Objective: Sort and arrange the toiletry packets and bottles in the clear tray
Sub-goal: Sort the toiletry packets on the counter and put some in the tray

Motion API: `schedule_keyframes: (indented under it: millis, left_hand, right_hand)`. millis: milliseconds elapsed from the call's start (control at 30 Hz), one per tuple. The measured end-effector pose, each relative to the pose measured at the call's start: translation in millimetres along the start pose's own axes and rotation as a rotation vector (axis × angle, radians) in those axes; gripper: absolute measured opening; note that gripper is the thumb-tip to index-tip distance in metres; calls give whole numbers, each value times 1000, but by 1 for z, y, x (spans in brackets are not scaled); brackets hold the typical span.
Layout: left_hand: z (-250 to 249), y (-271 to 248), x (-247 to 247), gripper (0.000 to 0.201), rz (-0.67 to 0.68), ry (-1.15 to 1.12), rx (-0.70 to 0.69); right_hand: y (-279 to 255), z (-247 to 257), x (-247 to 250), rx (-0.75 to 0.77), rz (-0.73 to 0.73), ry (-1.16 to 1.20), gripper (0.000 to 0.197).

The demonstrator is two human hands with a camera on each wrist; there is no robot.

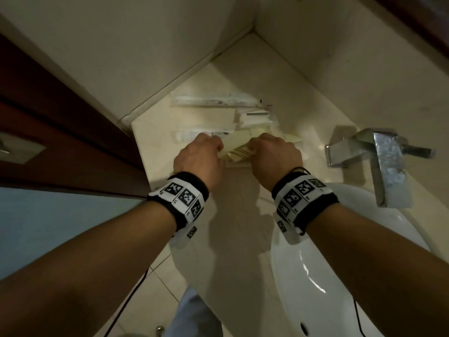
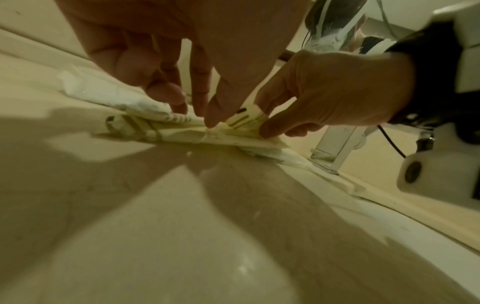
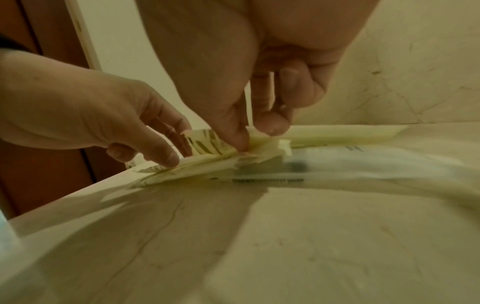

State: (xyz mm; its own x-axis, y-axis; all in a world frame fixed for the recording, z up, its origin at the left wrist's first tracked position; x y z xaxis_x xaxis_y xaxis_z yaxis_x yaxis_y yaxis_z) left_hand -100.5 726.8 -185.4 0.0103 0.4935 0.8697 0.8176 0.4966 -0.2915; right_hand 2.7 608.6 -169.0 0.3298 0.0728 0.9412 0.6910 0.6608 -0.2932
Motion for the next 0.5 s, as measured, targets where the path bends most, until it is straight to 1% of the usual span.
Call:
schedule_keyframes:
  millis: [100, 200, 333, 400, 500]
  left_hand:
    - [-1, 3, 1, 35, 7, 16, 2]
    - [-3, 8, 2, 42, 36, 59, -6]
    - [-8, 14, 4, 41, 64, 141, -9]
    - [-12, 14, 5, 36, 79, 201, -5]
    - [-21, 12, 4, 34, 85, 314, -19]
  right_hand:
    - [-1, -3, 2, 41, -78, -26, 27]
    - [-9, -9, 8, 58, -201, -7, 25]
    - [-21, -19, 18, 49, -383, 74, 16]
    - [-27, -22, 22, 49, -422, 97, 13]
    - [-38, -27, 27, 32, -430, 102, 15]
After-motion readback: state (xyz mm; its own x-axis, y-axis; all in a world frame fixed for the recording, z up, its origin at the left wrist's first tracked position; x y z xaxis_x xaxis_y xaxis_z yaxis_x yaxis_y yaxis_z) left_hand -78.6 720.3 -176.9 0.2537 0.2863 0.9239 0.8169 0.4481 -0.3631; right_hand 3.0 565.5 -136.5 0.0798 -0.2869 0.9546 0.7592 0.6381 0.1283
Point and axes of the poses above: each hand's wrist, its own y-axis towards the middle knuckle, its own x-axis out of the back of the hand, z = x × y, the point moved 3 cm from there along y, towards the middle knuckle, and after that the axes turned 5 degrees about -x, right-handed, at the moved point
